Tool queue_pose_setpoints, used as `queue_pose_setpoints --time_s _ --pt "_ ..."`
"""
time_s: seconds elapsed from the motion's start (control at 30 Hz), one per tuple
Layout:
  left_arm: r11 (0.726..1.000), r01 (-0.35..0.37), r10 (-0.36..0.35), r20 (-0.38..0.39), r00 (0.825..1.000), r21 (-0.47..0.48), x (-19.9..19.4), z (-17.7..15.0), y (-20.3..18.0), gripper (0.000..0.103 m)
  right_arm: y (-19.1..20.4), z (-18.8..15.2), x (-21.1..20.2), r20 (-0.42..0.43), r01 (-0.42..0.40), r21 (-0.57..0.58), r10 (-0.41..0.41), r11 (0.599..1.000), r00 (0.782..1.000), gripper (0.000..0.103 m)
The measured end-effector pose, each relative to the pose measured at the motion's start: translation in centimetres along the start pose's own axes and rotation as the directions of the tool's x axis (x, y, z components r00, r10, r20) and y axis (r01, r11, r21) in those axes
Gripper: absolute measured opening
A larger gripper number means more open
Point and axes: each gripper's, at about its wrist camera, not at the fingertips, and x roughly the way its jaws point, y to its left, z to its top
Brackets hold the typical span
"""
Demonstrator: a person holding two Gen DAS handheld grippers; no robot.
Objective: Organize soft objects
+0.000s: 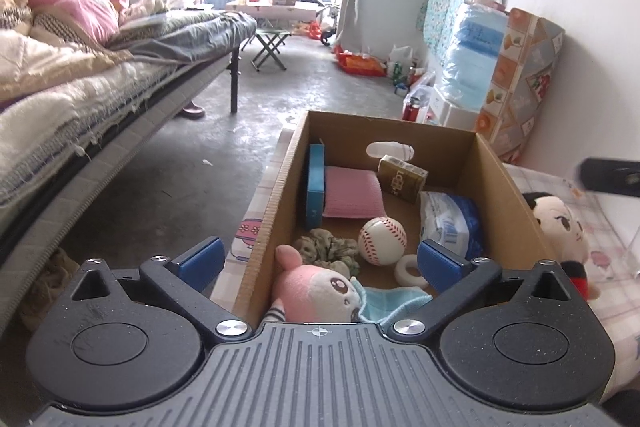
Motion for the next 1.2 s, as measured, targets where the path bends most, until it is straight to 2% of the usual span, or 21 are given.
queue_pose_setpoints --time_s 0.13,0.27,0.6,0.73,0.97,1.1,1.2 --pt "1.0 -0.011 0.011 0.004 1.0 0.026 -1.1 -0.2 -0.9 0.103 0.2 -0.7 -3.9 0.084 0.051 -0.033 -0.048 0.998 0.995 0.103" --pt "0.999 -0.02 0.019 0.014 1.0 0.049 -2.1 -0.5 -2.0 0.103 -0.1 -1.7 -6.7 0.128 0.087 -0.036 -0.082 0.996 0.988 0.103" --pt "0.996 -0.015 0.012 0.029 1.0 0.093 -4.3 -1.7 -4.8 0.103 -1.6 -6.1 -12.6 0.187 0.19 0.02 -0.19 0.982 0.964 0.103" --pt "0.994 0.006 -0.008 0.02 1.0 0.108 -4.7 -2.2 -5.8 0.103 -2.2 -7.6 -14.0 0.186 0.249 0.037 -0.251 0.968 0.95 0.103" --pt "0.993 0.029 -0.031 0.013 0.999 0.117 -5.3 -3.0 -6.9 0.103 -2.6 -9.8 -15.1 0.166 0.27 0.068 -0.278 0.96 0.946 0.103" --pt "0.995 0.048 -0.05 0.013 0.999 0.092 -6.0 -4.0 -6.9 0.103 -2.3 -11.3 -14.7 0.138 0.283 0.078 -0.292 0.956 0.946 0.103" --pt "0.997 0.047 -0.048 0.015 0.999 0.06 -6.5 -5.0 -7.0 0.103 -1.9 -12.2 -14.6 0.128 0.316 0.068 -0.323 0.946 0.938 0.103"
